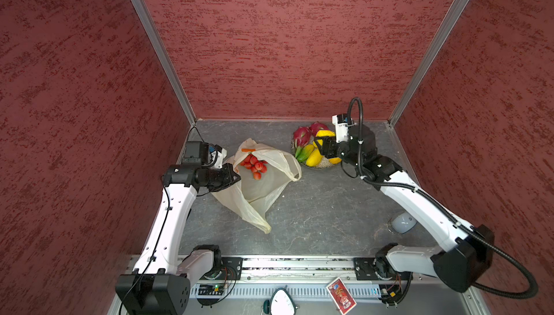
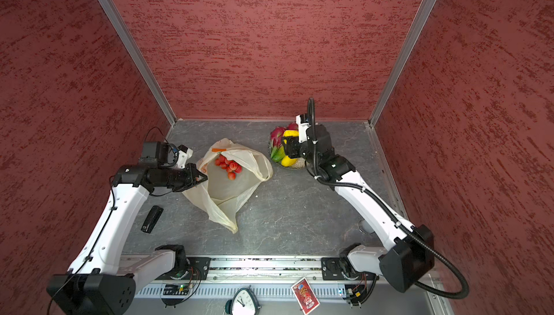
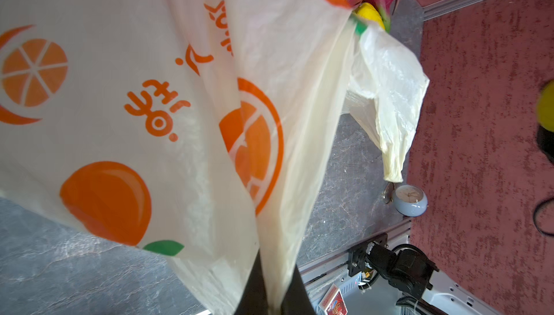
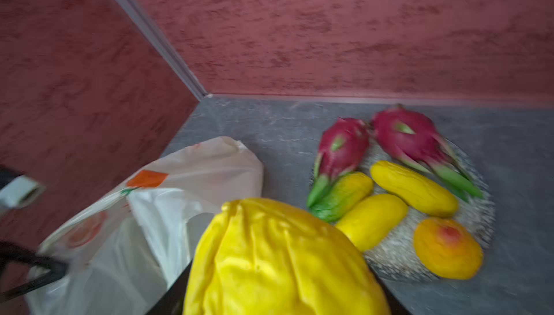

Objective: Take fruits out of the plastic bag
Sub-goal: Place the fake fruit on the plate.

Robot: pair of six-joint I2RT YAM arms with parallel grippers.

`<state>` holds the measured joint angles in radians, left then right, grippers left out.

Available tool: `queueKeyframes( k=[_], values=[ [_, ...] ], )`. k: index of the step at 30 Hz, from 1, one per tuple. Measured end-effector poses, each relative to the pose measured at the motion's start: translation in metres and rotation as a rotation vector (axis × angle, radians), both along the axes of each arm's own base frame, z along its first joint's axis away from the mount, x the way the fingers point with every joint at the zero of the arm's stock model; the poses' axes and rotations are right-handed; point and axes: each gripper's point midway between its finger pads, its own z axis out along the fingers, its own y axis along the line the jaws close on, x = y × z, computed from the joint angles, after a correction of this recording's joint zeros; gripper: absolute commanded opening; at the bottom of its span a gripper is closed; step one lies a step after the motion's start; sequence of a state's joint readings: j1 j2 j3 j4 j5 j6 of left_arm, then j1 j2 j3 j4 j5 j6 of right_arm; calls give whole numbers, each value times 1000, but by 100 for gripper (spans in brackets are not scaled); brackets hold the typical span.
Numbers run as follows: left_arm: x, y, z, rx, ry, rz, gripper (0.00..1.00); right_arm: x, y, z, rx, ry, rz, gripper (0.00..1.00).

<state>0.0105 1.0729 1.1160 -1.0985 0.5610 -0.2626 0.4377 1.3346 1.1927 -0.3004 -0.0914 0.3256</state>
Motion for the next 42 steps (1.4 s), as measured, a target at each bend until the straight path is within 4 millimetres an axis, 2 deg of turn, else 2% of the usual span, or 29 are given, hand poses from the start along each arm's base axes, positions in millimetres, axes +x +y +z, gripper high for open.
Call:
queueKeyframes(
  k=[2, 4, 6, 8, 11, 15, 20, 27, 29, 34, 42],
  values=[
    [-4, -4, 0, -21, -9, -8, 10, 20, -23, -34, -39, 102, -62, 53],
    [-7, -8, -1, -37, -12, -16, 10, 33, -35, -74, -85, 216, -96, 53],
    [-10, -10, -1, -48, -14, -20, 11, 42, -38, -111, -132, 321, -102, 52],
    [-12, -11, 0, -53, -20, -18, 11, 46, -37, -139, -166, 391, -97, 52],
    [-15, -11, 4, -57, -39, -13, 12, 47, -37, -165, -199, 461, -97, 52],
    [-18, -12, 10, -58, -50, -14, 12, 46, -37, -180, -209, 502, -102, 54],
    [-18, -12, 14, -60, -56, -16, 12, 47, -37, -190, -200, 529, -117, 57],
    [-20, -13, 15, -67, -51, -21, 12, 47, -37, -224, -221, 599, -124, 58],
    [-21, -13, 16, -65, -49, -23, 12, 47, -37, -230, -226, 610, -126, 62],
    [-22, -13, 17, -66, -48, -27, 11, 51, -38, -228, -222, 604, -138, 76],
    [-24, -13, 21, -66, -47, -27, 12, 53, -38, -224, -221, 592, -140, 78]
  ],
)
